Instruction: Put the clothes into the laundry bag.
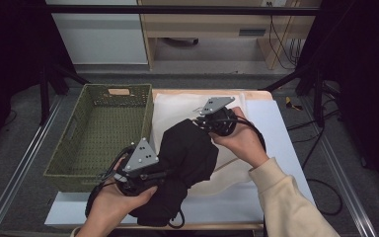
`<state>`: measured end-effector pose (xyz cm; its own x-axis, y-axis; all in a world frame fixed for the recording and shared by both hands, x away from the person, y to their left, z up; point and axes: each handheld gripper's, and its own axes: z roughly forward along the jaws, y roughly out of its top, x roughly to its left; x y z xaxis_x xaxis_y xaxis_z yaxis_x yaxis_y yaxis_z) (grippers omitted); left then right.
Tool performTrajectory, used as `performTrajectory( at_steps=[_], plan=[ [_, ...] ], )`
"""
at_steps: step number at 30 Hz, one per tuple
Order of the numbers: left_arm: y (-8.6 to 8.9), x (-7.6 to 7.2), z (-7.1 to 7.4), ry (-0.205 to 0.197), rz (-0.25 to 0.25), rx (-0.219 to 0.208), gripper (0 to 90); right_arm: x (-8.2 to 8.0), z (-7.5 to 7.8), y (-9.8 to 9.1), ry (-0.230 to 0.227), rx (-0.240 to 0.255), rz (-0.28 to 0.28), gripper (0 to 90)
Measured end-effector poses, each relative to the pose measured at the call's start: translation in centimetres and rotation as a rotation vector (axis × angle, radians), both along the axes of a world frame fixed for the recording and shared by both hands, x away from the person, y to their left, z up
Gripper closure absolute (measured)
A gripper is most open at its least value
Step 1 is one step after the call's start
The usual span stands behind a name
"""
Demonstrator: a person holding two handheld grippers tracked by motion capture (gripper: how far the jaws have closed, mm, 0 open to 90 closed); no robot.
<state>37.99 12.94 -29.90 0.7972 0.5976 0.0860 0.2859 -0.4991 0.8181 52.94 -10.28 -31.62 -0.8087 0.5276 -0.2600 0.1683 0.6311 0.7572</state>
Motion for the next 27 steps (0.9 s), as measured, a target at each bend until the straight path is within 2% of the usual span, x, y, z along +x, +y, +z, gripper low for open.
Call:
performTrajectory(
  at_steps=[5, 12, 15, 27],
  plan=[
    [-0.8, 0.3, -0.8, 0.019, -0.002, 0.026, 64.1, 0.3, 0.2, -0.1, 0.009, 0.012, -0.004, 86.7],
    [-2.3, 0.9, -2.1, 0.042, -0.008, 0.055, 64.0, 0.5, 0.4, 0.1, -0.005, 0.010, -0.003, 86.7],
    [-2.8, 1.4, -2.7, 0.039, 0.004, 0.076, 64.0, 0.5, 0.5, 0.1, -0.004, 0.011, -0.004, 86.7],
    [-4.1, 3.6, -4.5, 0.063, 0.049, 0.098, 63.9, 0.4, 0.5, 0.3, -0.030, 0.010, -0.011, 86.8]
  ],
)
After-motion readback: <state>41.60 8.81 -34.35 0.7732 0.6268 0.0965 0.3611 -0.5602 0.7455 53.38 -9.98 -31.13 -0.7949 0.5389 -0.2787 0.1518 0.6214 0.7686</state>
